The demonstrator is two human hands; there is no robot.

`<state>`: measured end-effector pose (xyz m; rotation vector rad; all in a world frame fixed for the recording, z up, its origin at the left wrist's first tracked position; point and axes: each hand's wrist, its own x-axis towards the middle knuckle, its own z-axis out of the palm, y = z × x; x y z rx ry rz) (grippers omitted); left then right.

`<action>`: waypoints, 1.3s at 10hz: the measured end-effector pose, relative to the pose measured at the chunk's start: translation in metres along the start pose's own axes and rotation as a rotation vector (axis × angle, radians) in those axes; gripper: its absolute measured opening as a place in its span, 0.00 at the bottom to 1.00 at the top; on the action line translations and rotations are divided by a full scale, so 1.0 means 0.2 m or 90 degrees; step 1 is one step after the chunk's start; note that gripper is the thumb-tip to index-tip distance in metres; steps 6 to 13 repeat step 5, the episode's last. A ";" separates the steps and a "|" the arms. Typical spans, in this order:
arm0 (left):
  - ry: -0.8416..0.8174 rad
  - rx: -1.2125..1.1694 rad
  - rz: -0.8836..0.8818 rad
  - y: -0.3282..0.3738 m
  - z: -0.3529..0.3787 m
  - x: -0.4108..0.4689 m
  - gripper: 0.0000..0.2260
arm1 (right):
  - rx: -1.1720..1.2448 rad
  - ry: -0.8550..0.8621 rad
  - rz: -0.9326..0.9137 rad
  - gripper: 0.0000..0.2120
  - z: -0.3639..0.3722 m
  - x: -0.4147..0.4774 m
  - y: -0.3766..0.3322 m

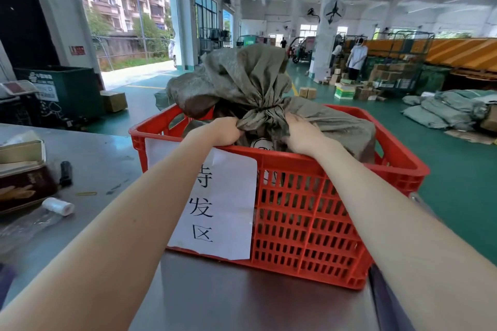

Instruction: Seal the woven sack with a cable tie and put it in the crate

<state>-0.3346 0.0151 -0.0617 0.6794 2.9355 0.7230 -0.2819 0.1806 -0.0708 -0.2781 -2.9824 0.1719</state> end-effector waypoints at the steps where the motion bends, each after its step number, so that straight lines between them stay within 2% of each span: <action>1: -0.020 0.001 -0.004 0.01 0.01 0.00 0.16 | 0.015 -0.006 -0.009 0.33 -0.01 -0.02 0.01; 3: -0.046 0.003 -0.039 0.01 0.00 -0.05 0.20 | 0.085 0.179 0.042 0.25 -0.05 -0.16 -0.03; 5: -0.018 -0.030 -0.055 0.02 0.01 -0.12 0.23 | 0.125 0.098 0.018 0.30 -0.05 -0.25 -0.04; 13: -0.018 -0.030 -0.055 0.02 0.01 -0.12 0.23 | 0.125 0.098 0.018 0.30 -0.05 -0.25 -0.04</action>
